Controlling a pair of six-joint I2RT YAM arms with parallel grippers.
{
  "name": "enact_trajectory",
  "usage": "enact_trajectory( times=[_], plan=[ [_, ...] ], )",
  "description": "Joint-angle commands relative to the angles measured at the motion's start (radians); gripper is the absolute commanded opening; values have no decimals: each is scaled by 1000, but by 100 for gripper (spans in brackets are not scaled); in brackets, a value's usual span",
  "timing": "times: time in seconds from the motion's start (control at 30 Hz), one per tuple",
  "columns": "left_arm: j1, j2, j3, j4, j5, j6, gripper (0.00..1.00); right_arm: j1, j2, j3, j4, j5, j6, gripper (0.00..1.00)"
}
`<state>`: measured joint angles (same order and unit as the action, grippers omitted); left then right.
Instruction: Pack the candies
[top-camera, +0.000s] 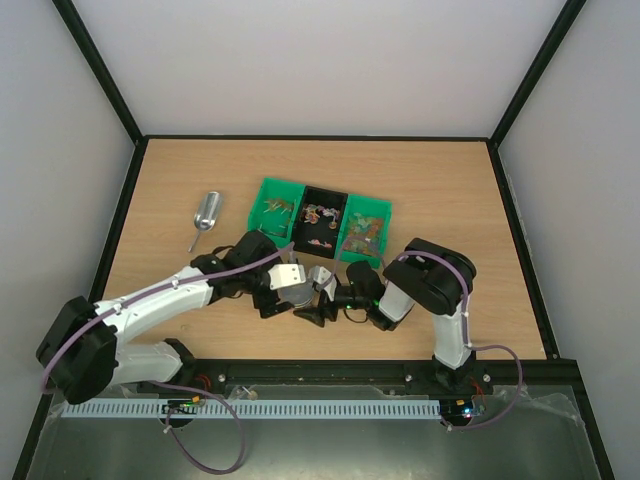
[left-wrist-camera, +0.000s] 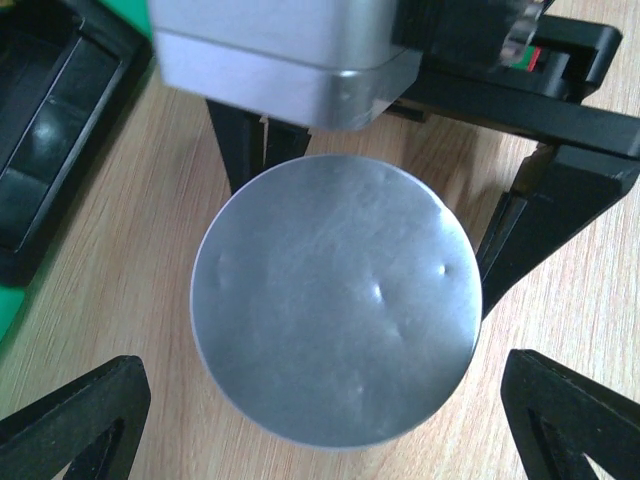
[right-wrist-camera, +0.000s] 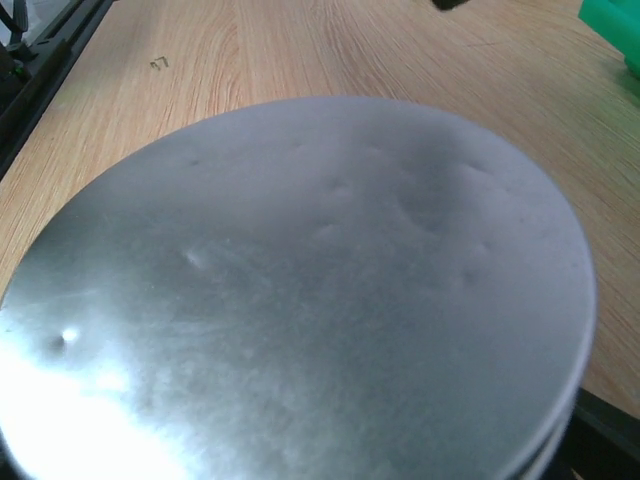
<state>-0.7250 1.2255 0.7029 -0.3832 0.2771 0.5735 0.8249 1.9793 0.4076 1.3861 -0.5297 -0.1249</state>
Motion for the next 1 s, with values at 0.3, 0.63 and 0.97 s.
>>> enact_trajectory(
  times=[0.3, 0.63, 0.97],
  plan=[
    [-60, 64, -15, 120, -79, -82, 99, 8, 31, -15, 81, 18, 8, 81],
    [-65, 56, -43, 131, -161, -64, 99, 7, 33, -37, 97, -1, -6, 71],
    [-19, 21, -75, 119, -164, -52, 95, 7, 38, -66, 110, -29, -45, 61]
  ],
)
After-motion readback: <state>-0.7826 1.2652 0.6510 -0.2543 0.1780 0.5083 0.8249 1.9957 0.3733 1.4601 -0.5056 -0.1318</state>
